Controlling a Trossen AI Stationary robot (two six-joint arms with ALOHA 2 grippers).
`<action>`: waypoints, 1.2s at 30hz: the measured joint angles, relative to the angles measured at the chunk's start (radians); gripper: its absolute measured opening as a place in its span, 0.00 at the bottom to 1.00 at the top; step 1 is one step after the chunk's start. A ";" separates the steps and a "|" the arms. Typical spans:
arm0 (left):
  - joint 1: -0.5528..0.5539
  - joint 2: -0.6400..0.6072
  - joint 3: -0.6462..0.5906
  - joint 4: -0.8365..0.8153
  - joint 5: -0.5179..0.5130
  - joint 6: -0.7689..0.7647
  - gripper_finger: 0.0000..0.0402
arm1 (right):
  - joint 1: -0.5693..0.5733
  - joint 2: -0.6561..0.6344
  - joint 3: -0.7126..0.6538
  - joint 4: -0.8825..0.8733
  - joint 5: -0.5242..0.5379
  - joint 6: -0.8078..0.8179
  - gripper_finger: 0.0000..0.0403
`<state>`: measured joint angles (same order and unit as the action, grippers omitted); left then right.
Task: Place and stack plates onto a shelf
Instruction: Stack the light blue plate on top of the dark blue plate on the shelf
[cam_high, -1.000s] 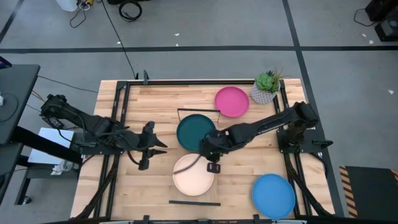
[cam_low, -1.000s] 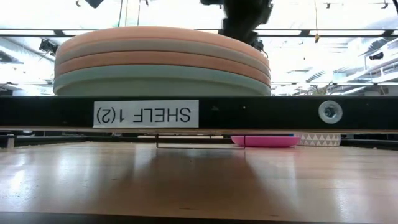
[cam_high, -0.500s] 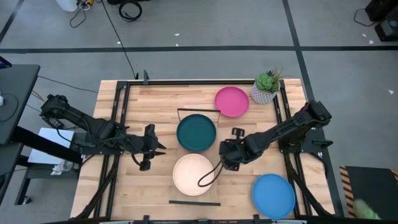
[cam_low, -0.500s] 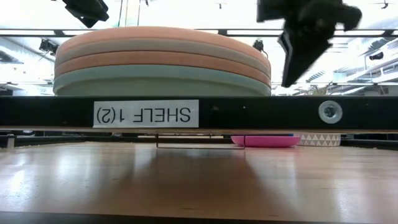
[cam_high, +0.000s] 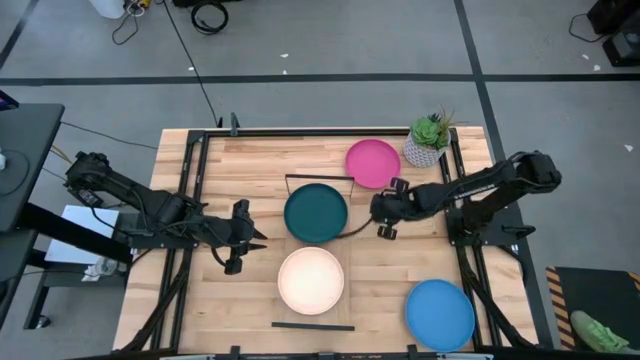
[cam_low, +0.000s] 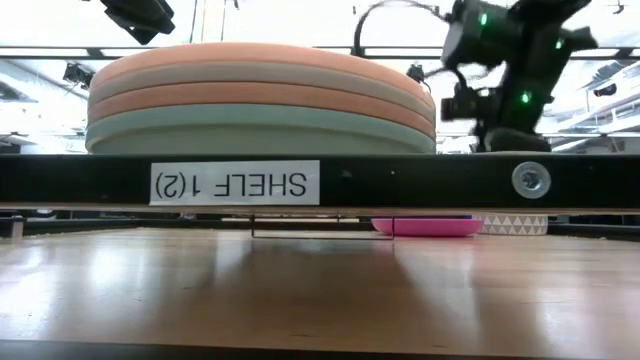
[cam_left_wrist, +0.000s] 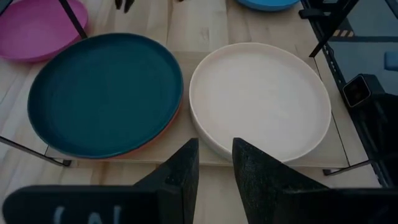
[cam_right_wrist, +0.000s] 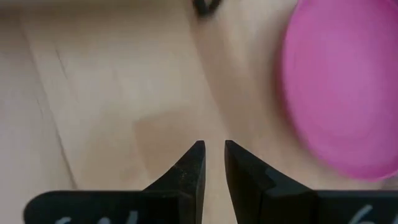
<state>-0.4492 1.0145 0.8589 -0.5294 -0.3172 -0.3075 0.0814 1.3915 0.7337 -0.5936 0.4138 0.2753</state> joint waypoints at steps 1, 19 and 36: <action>0.000 0.000 0.000 -0.001 0.000 -0.005 0.26 | -0.023 -0.007 -0.018 0.003 -0.061 -0.005 0.17; -0.008 0.000 0.000 -0.028 0.000 -0.080 0.26 | 0.380 -0.004 0.101 -0.152 -0.560 0.329 0.17; -0.008 0.000 0.000 -0.030 0.000 -0.092 0.26 | 0.651 0.138 0.100 -0.143 -0.520 0.523 0.32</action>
<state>-0.4576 1.0145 0.8593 -0.5598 -0.3168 -0.3992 0.7326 1.5296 0.8341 -0.7365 -0.1067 0.7985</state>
